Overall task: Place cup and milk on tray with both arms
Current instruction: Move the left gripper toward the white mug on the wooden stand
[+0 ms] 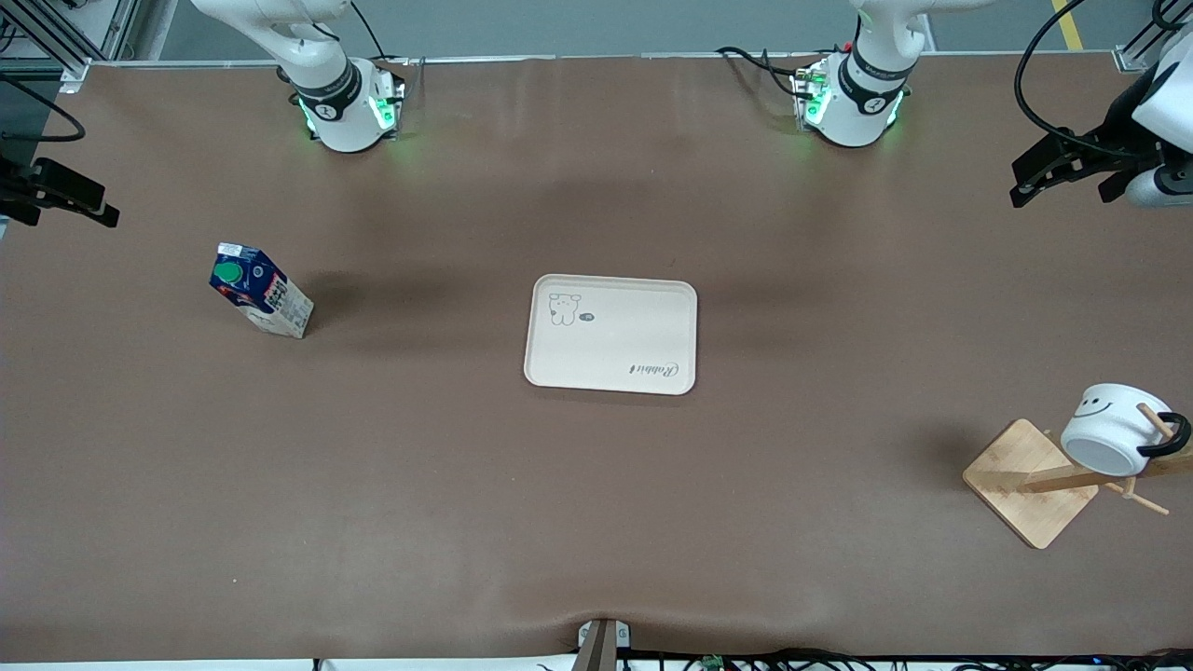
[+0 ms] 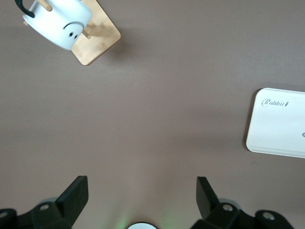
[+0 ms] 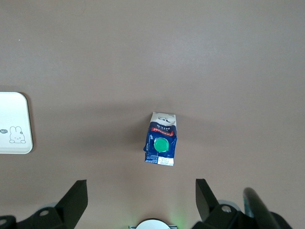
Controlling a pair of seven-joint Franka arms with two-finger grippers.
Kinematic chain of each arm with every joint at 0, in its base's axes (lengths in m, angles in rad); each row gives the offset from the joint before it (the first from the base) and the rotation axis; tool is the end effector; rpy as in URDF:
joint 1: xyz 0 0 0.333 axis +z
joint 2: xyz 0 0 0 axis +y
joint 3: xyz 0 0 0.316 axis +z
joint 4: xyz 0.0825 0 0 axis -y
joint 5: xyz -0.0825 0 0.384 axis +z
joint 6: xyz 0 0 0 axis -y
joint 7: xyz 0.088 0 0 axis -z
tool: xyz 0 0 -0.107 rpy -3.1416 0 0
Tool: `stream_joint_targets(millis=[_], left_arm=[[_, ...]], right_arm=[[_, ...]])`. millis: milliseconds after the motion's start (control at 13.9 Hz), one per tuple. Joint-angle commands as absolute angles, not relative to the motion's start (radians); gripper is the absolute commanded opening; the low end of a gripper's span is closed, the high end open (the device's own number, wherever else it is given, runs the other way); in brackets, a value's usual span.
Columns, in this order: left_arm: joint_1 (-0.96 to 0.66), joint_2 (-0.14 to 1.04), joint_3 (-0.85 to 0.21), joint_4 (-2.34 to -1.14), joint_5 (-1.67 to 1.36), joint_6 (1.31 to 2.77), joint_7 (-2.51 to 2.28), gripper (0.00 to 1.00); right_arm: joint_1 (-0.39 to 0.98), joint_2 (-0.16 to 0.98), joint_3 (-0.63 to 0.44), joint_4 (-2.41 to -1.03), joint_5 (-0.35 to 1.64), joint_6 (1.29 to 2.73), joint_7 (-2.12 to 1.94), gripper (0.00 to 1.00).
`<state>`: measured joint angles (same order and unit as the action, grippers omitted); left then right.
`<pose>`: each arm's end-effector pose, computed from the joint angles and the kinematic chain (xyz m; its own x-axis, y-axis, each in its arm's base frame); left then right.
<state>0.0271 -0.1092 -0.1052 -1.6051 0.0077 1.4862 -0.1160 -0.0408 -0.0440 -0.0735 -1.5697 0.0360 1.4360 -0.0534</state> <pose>0.5097 -0.0424 0.6589 0.9992 0.0393 -0.0080 0.0391 -0.9990 -0.0202 0.5234 -0.0568 0.6376 0.9946 -0.0553 -0.0874 -0.0593 -0.9973 -0.0439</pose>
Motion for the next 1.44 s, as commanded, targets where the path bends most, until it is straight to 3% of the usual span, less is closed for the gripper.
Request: stream_joint_targets(millis=[0, 574, 1221, 1364], left_arm=[[0.031, -0.098, -0.104, -1.582, 0.006, 1.465, -0.11, 1.0], [0.1, -0.055, -0.094, -1.545, 0.038, 1.511, -0.107, 1.0], [0.25, -0.06, -0.097, -1.859, 0.034, 2.029, 0.007, 1.0], [0.308, -0.058, -0.1, -1.948, 0.0, 2.209, 0.134, 1.0]], right_arm=[[-0.055, -0.048, -0.063, -1.574, 0.028, 1.431, -0.043, 1.0], [-0.072, -0.041, -0.063, -1.574, 0.029, 1.43, -0.043, 1.0], [-0.074, 0.017, -0.061, -1.566, 0.028, 1.387, -0.046, 1.0], [-0.069, 0.02, -0.061, -1.562, 0.017, 1.387, -0.054, 1.0]])
